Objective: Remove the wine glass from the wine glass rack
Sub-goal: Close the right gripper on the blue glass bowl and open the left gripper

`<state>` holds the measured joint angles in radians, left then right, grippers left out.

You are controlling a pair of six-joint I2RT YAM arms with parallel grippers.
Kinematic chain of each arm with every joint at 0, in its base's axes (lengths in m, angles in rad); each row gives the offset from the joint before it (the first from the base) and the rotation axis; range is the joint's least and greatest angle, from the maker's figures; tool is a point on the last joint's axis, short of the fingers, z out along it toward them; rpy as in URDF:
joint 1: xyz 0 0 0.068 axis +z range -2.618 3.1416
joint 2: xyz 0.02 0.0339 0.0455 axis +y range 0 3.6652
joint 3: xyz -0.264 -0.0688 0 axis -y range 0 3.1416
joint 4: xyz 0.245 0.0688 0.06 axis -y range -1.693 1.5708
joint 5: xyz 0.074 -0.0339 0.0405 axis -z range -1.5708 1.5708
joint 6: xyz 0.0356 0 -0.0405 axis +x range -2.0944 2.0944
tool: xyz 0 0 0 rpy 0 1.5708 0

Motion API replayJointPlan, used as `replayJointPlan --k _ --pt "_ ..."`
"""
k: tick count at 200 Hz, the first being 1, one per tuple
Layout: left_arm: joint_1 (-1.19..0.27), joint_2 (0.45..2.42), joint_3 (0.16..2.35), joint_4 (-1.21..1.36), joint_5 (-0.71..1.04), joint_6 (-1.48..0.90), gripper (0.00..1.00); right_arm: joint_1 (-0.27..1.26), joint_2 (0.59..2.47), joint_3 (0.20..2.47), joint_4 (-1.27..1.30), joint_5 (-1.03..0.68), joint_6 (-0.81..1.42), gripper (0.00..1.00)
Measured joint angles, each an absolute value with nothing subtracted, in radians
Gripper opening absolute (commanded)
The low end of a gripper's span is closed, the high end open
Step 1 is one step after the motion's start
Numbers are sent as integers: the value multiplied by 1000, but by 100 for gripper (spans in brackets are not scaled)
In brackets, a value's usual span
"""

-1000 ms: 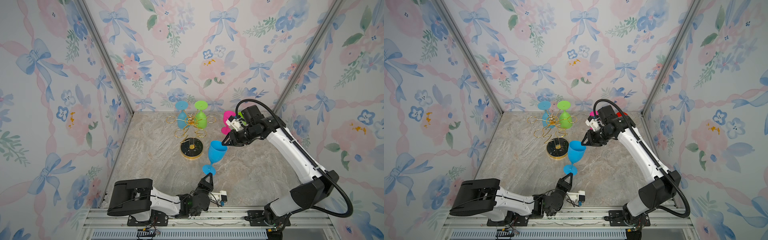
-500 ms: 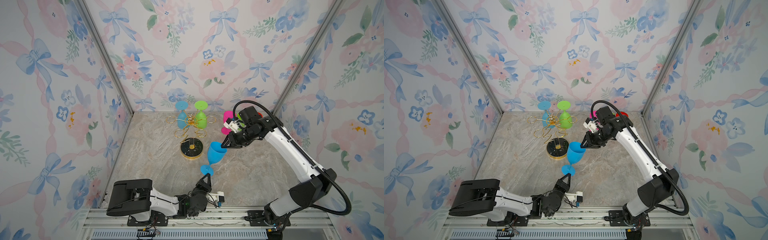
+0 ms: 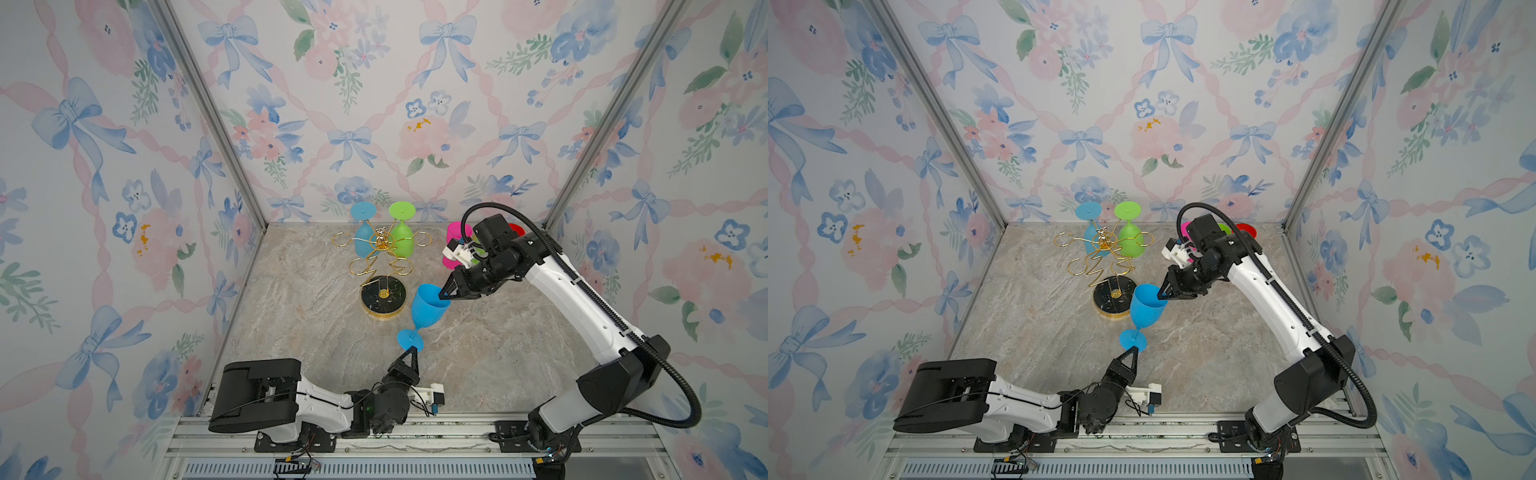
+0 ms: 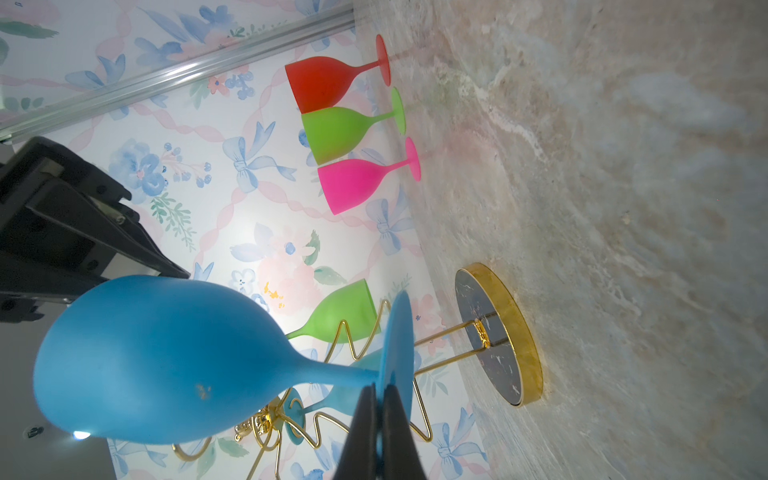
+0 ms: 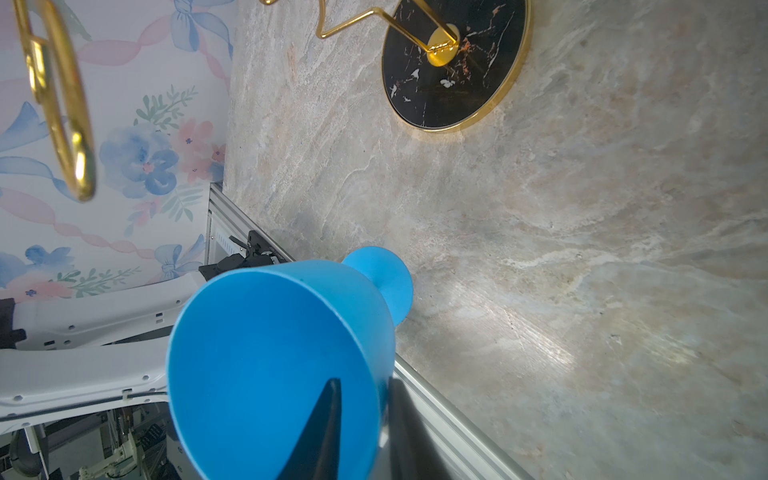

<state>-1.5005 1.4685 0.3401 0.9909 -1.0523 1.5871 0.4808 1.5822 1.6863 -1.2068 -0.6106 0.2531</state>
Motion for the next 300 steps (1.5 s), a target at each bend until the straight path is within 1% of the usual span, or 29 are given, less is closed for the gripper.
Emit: replayJointPlan --k 77,86,100,105,146,199,235,300 --pt "-1501 1457 331 1000 -1052 1599 0 482 1592 1686 -1213 -614 250 13" --pt "-1501 1457 330 1001 -1052 1602 5 482 1592 1686 -1213 -614 250 13" --pt "-1501 1457 330 1000 -1052 1605 16 482 1592 1686 -1214 -612 250 12" --pt "-1501 1457 329 1001 -1052 1606 18 482 1592 1686 -1214 -612 250 11" --pt "-1501 1449 327 1008 -1050 1608 31 482 1592 1686 -1216 -597 246 7" --pt "-1501 1435 323 1008 -1048 1580 53 467 1592 1684 -1216 -583 247 5" --pt "-1501 1416 328 1007 -1053 1501 67 422 1574 1658 -1201 -541 255 3" --pt "-1501 1407 376 1000 -1115 1261 80 326 1500 1607 -1185 -350 270 0"
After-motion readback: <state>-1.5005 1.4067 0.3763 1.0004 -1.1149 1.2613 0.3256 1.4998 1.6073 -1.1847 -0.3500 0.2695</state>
